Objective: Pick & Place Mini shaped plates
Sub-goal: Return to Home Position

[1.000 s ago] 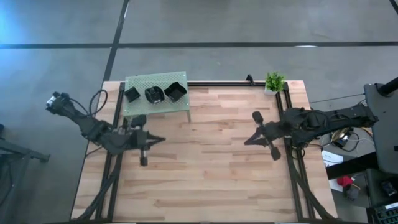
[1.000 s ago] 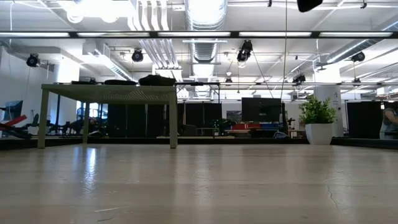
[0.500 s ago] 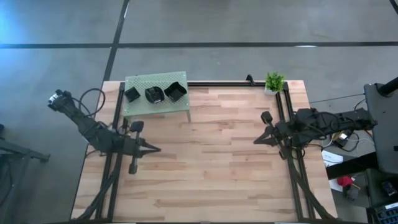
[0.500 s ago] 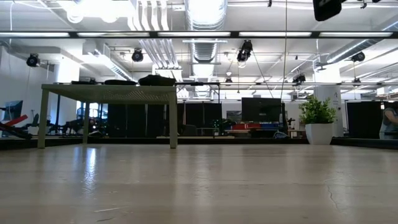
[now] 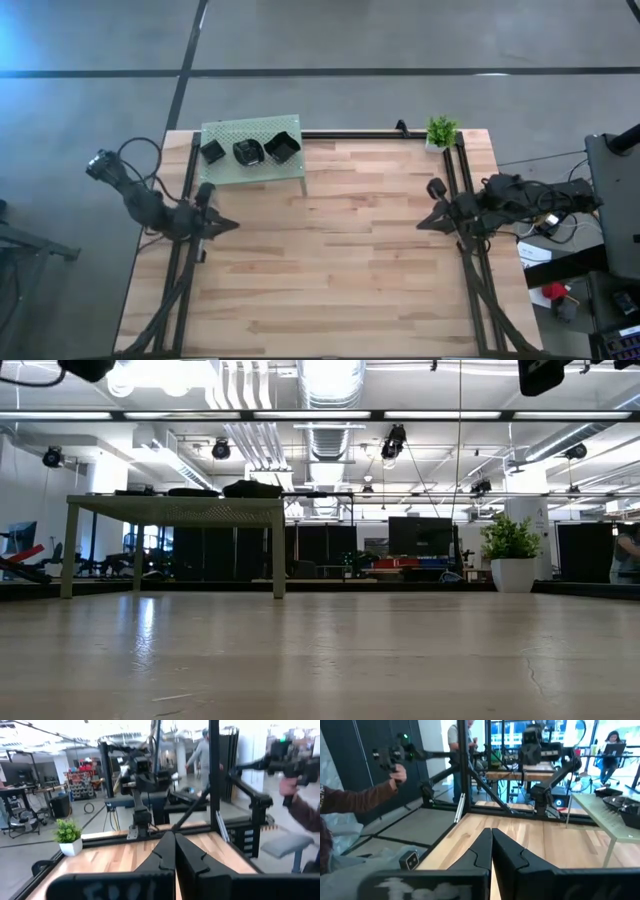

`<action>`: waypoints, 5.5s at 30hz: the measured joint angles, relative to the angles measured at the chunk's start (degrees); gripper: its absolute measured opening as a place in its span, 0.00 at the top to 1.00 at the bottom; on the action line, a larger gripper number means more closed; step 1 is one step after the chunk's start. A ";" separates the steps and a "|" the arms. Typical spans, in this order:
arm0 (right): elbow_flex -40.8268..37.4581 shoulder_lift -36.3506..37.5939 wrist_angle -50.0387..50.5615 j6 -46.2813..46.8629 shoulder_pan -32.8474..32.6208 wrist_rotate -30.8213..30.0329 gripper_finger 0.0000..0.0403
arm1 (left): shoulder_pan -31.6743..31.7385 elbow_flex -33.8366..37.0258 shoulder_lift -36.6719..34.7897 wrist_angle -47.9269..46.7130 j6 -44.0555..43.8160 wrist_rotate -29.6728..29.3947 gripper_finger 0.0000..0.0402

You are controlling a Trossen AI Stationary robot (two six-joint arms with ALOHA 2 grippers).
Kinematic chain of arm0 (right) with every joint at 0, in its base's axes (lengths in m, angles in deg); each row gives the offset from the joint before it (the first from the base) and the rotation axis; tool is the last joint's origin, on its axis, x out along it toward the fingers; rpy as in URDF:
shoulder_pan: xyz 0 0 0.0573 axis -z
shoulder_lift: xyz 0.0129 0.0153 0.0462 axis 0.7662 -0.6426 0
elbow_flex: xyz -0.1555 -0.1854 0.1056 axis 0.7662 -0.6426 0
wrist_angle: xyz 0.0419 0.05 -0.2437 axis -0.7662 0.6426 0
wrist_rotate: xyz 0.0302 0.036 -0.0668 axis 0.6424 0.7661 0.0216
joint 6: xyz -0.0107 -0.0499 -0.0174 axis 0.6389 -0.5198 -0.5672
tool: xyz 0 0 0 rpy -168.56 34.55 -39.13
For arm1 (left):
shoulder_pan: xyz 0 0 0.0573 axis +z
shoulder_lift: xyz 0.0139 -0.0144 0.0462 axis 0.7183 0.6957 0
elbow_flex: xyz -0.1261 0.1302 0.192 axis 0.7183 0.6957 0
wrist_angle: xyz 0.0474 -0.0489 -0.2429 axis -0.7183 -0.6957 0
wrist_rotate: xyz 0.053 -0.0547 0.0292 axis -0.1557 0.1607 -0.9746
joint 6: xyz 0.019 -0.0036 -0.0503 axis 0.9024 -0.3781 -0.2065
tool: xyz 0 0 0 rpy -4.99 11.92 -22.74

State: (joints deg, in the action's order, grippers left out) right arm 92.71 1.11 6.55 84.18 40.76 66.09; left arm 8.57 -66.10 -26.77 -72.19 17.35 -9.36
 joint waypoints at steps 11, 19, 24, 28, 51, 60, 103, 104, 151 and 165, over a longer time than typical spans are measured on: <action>-1.70 5.17 0.15 0.24 0.00 -0.02 0.98 | 0.00 6.66 -15.35 -0.93 1.26 1.22 1.00; -5.58 11.51 0.14 2.55 0.02 0.01 0.98 | 0.00 8.92 -19.78 -1.92 2.54 1.67 1.00; -8.45 16.09 0.05 4.50 0.02 -0.02 0.98 | 0.00 9.13 -19.78 -2.94 2.78 1.60 1.00; -10.71 19.36 0.04 4.93 0.02 -0.04 0.98 | 0.01 9.44 -19.71 -3.46 3.11 1.56 1.00; -19.71 22.08 -6.70 4.92 0.02 -0.12 0.98 | 0.02 24.07 -19.82 5.27 1.43 0.82 1.00; -26.49 22.06 -13.36 4.93 0.00 -0.11 0.98 | 0.04 24.12 -19.82 1.37 -1.31 0.90 1.00; -27.00 21.12 -7.58 -14.47 0.04 -6.80 0.98 | 0.04 24.21 -19.76 1.29 1.27 0.86 1.00; -27.00 21.12 -7.58 -14.37 0.04 -6.80 0.98 | 0.04 24.21 -19.76 1.29 1.27 0.86 1.00; -27.00 19.30 -7.51 -7.69 0.04 -13.73 0.98 | 0.07 24.23 -19.75 1.29 1.27 0.86 1.00; -26.98 19.28 -7.51 -7.54 0.04 -13.73 0.98 | 0.06 24.23 -19.73 1.29 1.27 0.86 1.00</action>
State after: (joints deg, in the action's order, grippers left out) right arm 65.73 20.39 -0.96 76.64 40.80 52.37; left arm 8.64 -41.87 -46.50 -70.90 18.62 -8.50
